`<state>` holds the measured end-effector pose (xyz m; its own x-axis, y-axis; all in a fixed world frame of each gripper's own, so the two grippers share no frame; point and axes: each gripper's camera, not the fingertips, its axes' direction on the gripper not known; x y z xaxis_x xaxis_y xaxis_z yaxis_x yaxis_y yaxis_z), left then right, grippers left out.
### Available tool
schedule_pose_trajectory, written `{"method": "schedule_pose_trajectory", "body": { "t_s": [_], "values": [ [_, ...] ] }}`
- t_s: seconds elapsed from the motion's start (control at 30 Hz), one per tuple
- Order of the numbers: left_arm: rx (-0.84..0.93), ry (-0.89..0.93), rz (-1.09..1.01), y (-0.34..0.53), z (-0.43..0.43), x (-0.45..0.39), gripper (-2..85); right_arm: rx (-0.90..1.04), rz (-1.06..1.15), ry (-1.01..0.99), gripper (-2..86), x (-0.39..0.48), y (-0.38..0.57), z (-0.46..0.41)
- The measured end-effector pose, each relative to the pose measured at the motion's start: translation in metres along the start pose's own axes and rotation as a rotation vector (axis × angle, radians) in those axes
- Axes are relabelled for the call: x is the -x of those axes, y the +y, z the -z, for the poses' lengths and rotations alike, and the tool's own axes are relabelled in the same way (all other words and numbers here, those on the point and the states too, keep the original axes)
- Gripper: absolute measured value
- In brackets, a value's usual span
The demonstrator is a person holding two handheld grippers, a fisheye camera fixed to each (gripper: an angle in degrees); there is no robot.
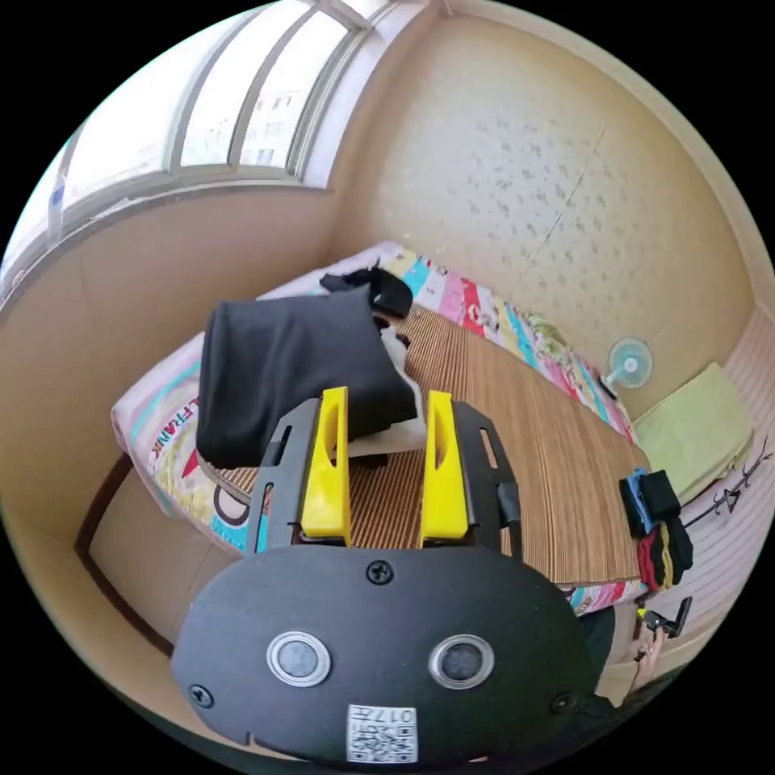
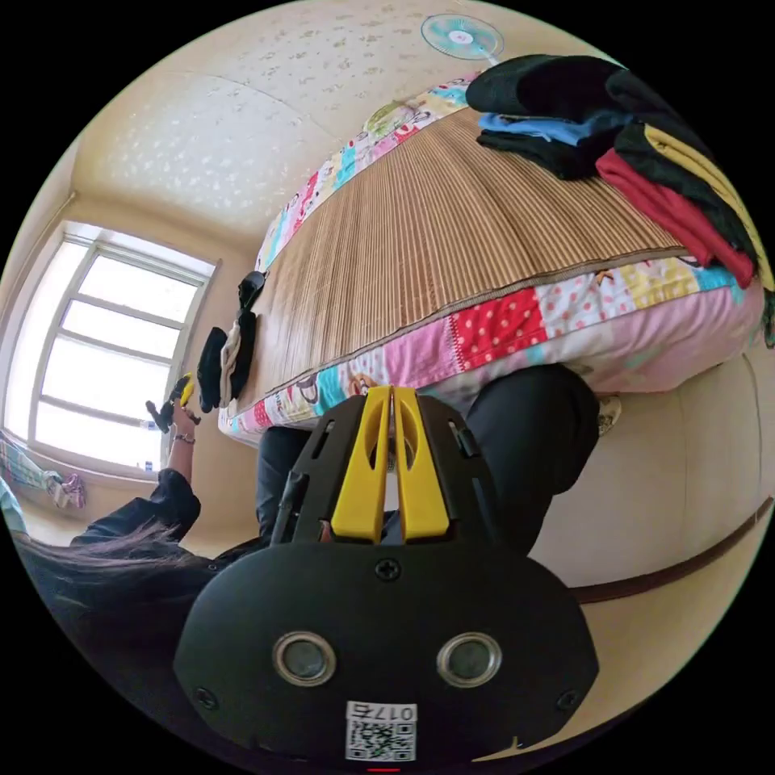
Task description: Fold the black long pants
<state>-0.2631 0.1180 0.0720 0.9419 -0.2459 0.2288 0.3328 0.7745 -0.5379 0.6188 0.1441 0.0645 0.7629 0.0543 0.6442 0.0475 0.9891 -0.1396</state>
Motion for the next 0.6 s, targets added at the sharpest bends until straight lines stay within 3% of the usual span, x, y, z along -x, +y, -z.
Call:
{"method": "schedule_pose_trajectory", "body": {
  "t_s": [0.03, 0.1, 0.2, 0.27, 0.4, 0.6],
  "values": [
    [0.147, 0.004, 0.010, -0.015, -0.033, -0.002, 12.7, -0.005, -0.033, -0.017, 0.3, -0.006, 0.007, 0.003],
    [0.230, -0.048, 0.042, -0.028, -0.056, -0.008, 10.1, -0.010, -0.082, -0.084, 0.3, -0.017, 0.027, 0.004],
    [0.149, 0.104, 0.140, -0.051, -0.032, -0.018, 5.4, -0.043, -0.156, -0.176, 0.2, -0.037, 0.071, 0.006],
    [0.044, 0.195, 0.075, -0.070, 0.005, -0.043, 5.0, -0.052, -0.188, -0.211, 0.2, -0.050, 0.090, 0.012],
    [-0.127, 0.407, -0.237, -0.104, 0.103, -0.156, 2.2, -0.131, -0.218, -0.177, 0.3, -0.064, 0.103, 0.034],
    [-0.308, 0.797, -0.648, -0.095, 0.220, -0.309, -0.5, -0.132, -0.065, -0.183, 0.3, -0.023, 0.061, 0.011]
  ]
}}
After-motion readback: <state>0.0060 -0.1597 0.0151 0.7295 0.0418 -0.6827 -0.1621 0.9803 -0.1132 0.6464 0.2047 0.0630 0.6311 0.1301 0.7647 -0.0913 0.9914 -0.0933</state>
